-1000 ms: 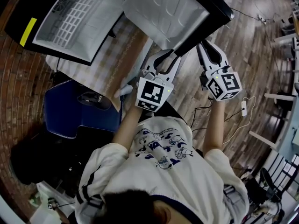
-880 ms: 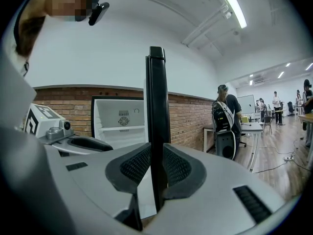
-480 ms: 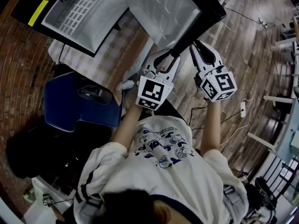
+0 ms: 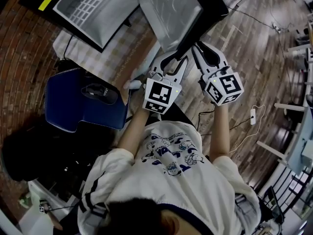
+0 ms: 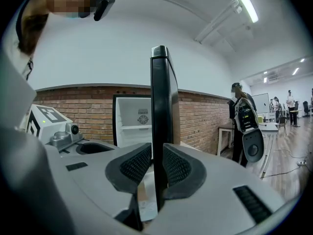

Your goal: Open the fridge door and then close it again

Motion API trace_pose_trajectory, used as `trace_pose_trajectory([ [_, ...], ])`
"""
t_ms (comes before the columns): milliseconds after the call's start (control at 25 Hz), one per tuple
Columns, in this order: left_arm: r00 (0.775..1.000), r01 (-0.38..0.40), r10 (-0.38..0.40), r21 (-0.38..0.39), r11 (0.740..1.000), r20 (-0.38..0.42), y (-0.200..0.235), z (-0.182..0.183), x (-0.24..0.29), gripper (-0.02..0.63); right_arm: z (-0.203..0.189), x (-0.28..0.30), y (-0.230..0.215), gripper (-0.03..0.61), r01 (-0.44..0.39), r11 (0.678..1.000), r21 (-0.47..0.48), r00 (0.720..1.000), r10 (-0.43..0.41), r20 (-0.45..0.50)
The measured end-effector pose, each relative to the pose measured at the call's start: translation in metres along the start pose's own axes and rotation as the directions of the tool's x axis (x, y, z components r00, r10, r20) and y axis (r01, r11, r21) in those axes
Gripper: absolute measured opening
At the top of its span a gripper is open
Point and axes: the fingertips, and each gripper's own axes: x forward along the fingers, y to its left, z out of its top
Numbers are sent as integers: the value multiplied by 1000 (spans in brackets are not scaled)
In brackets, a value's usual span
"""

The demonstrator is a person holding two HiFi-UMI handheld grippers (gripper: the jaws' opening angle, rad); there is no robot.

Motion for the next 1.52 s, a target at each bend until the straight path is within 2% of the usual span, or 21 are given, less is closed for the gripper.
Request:
trace_pose_trajectory([
  [400,994,-108,108,-23,994,-8,23,-11,-33,100,1,13,47,87,-96,995,-26,995,96,-7],
  [720,981,-192,192,-42,981,-1,48,-13,-60,101,1,32,88,87,-193,980,-44,981,193,-19],
  [1040,960,-278,279,-69,958,3,77,-16,-85,107,3,55,130,87,-306,951,-52,952,305,-26],
  [1240,946,-323,324,-81,943,-1,95,-19,-101,146,6,72,157,87,-376,924,-66,926,375,-28],
  [1520,917,-398,398,-102,912,-22,126,-29,-116,164,9,96,184,87,-444,893,-69,896,443,-36],
])
